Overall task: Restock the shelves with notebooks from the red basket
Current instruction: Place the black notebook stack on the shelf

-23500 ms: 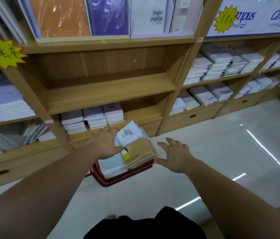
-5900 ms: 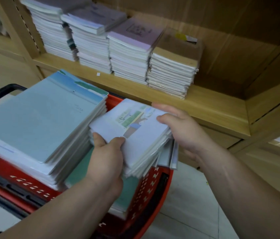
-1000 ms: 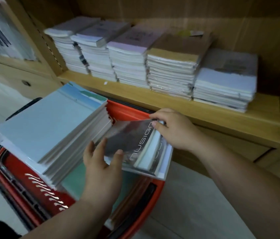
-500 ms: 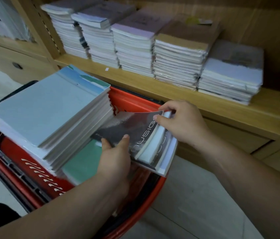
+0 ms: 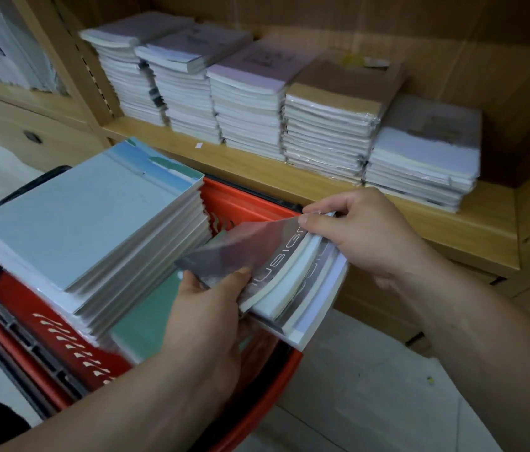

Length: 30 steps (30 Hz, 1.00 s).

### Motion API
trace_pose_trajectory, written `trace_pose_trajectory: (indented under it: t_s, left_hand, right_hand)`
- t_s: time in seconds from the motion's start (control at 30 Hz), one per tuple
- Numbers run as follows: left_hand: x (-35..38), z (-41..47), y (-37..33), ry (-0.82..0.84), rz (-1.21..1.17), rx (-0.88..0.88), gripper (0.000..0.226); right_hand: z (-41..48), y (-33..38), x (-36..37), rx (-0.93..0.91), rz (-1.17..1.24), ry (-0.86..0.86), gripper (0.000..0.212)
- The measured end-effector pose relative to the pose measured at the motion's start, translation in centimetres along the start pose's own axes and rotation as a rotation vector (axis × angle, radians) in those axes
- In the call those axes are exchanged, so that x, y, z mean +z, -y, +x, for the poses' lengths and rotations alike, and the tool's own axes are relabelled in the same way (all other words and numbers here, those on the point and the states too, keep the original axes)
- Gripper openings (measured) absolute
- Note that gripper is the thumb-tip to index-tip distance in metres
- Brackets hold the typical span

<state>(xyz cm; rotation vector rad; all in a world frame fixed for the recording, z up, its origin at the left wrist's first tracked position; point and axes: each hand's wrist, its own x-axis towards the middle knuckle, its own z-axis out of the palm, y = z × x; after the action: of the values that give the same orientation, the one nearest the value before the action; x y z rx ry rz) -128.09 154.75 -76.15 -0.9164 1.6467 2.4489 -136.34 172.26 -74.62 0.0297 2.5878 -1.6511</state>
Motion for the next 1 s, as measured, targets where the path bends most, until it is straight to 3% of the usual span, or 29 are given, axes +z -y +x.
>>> trace_pose_trajectory:
  t_s: [0.3,0.5,0.67,0.83,0.93,1.0]
  left_hand:
    - [3.9,-2.0,-3.7,0.201,0.000,0.355,0.039]
    - [8.0,-0.8,-6.0,0.326,0.101,0.586,0.064]
    - [12.0,0.7,-8.6,0.524,0.276,0.652,0.068]
    - [16.8,3.9,-9.7,0.726,0.412,0.628,0.068]
    - [20.8,6.0,-10.3,0.783,0.555,0.663,0.093]
    - [23.2,7.2,-9.8,0.784,0.633,0.656,0.093]
  right_hand:
    - [-1.3,3.6,-4.5,-0.217,0.216,-0.228,0.015]
    - [-1.2,2.7,-6.6,-0.311,0.316,-0.380,0.023]
    - [-0.4,1.6,-9.3,-0.191,0.416,-0.303,0.042]
    - [-0.6,0.5,-10.8,-0.237,0.524,-0.547,0.043]
    - [0.1,-0.7,-11.7,-0.218,0.615,-0.689,0.046]
    - [0.8,-1.7,-12.1,-0.183,0.644,-0.755,0.047]
